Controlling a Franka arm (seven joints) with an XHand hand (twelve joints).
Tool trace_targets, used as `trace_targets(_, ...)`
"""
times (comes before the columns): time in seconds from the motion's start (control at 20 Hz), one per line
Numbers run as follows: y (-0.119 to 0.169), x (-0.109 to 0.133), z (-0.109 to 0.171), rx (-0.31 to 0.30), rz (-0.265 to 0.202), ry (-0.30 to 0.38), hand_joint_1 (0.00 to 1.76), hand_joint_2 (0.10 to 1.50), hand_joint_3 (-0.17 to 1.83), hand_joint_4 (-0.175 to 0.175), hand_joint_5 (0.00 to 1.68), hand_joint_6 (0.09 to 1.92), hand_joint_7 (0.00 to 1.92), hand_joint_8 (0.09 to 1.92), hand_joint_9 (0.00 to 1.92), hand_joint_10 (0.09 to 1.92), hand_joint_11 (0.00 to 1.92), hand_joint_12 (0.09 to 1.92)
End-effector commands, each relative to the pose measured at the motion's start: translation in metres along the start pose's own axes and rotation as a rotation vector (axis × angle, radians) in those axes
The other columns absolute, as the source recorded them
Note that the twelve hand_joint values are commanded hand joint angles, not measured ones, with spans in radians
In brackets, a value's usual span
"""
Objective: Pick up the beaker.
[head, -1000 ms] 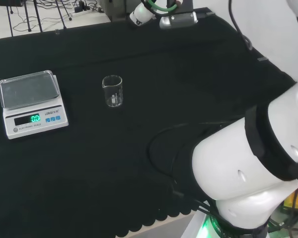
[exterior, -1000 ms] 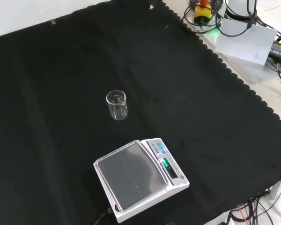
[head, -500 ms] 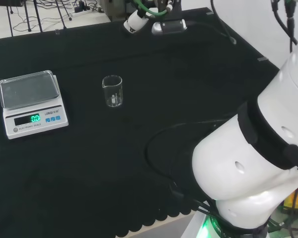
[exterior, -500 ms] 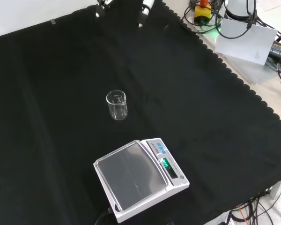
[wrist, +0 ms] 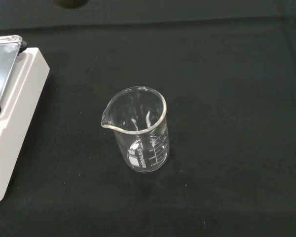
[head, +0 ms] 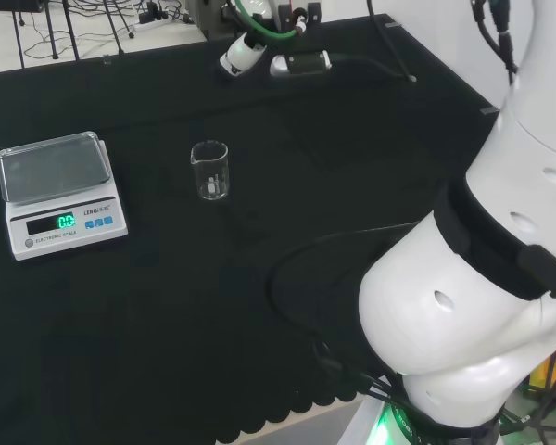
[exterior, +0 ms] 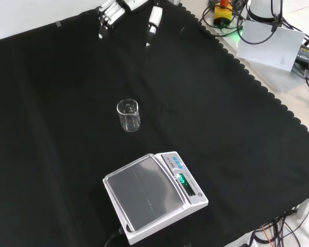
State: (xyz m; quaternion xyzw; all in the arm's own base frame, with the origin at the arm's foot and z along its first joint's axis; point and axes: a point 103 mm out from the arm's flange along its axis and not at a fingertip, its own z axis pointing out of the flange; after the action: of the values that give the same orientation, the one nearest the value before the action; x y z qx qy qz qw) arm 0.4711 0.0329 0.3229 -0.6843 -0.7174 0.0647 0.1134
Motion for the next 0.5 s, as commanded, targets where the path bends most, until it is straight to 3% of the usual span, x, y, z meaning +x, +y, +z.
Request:
trace_targets(0.05, 0.030, 0.007, 0.019, 0.027, -0.027, 0.009, 0.73, 0.94, -0.17, 0.002, 0.10, 0.09, 0.07, 0.74, 0.18, 0.88, 0.00, 1.29)
trace_targets(0.5, 0.056, 0.004, 0.055, 0.081, -0.047, 0.027, 0.73, 0.94, -0.17, 0.003, 0.09, 0.09, 0.07, 0.74, 0.18, 0.88, 0.00, 1.28)
